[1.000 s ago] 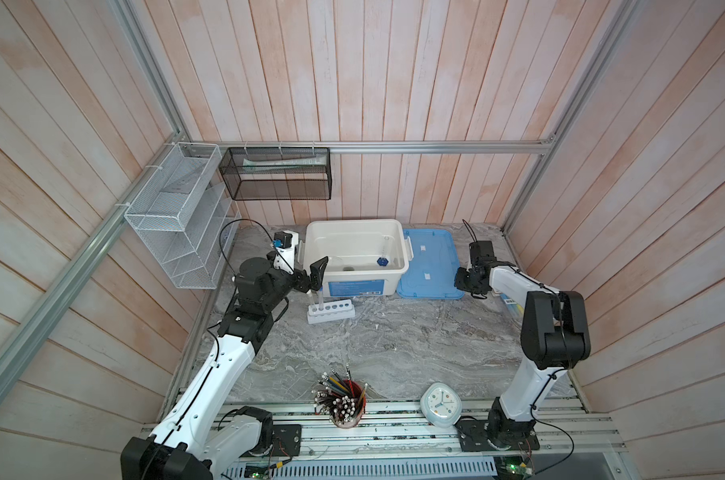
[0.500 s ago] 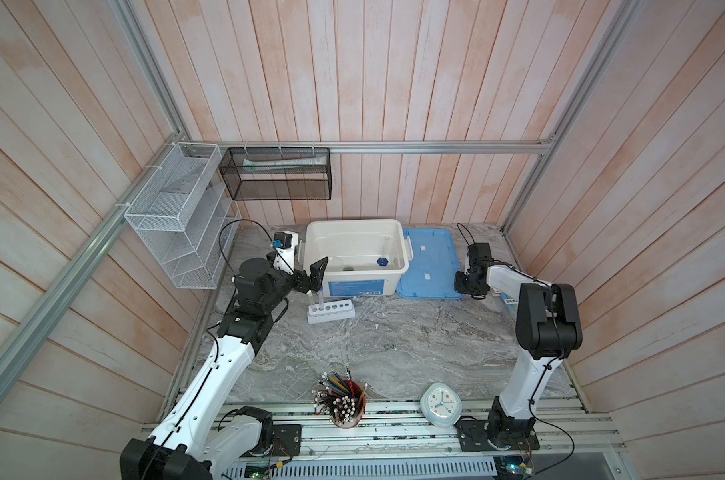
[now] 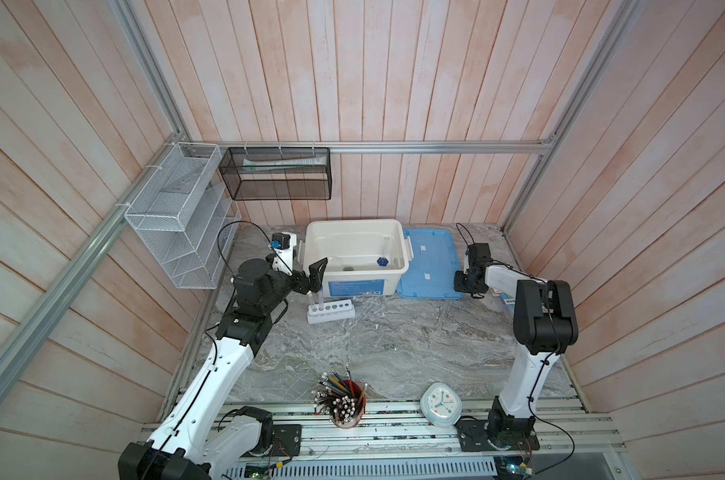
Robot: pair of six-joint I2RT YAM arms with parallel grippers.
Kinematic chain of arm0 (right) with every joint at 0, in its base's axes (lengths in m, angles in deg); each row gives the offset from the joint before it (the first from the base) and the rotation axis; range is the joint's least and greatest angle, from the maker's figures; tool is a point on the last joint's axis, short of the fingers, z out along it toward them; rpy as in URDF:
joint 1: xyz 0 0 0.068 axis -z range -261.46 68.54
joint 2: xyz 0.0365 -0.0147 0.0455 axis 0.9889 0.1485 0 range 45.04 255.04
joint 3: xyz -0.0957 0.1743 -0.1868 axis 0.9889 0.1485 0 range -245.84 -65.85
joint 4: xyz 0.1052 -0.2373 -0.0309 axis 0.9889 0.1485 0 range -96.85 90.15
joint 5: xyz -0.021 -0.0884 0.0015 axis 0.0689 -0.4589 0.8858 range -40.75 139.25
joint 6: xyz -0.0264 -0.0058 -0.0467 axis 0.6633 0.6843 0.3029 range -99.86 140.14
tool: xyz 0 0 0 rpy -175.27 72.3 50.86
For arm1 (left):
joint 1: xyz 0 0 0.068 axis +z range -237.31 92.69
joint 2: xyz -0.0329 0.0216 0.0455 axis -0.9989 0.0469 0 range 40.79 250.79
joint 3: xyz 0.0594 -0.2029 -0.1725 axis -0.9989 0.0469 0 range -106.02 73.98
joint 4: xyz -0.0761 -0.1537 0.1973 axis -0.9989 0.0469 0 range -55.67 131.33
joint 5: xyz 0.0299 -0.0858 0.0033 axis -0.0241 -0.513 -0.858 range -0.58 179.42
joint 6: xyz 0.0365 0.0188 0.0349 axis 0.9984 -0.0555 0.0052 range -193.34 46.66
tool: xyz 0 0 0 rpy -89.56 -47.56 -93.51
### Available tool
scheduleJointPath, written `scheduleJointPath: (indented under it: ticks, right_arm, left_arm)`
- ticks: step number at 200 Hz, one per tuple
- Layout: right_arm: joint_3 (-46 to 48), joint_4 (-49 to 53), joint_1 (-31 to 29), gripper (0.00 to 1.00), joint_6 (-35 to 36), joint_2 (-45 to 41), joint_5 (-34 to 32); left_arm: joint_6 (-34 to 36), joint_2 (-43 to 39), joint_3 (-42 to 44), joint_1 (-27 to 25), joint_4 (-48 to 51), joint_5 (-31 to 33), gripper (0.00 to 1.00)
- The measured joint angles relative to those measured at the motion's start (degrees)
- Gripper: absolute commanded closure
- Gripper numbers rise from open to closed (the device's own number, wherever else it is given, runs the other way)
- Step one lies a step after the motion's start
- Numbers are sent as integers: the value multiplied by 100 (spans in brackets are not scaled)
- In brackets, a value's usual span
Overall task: Organize the chemistry lab equipment
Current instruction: 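Lower the right gripper and close it on the blue lid's edge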
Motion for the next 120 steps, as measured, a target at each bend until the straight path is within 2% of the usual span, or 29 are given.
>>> scheduleJointPath:
  ticks: [66,120]
  right_arm:
    - [0,-44,9,99,208,0,57]
    - [0,87,26,100,278,-116,155]
  left_arm:
    - [-35,-133,17,0,39,42,0]
    - [-39,-214,26,0,138,44,0]
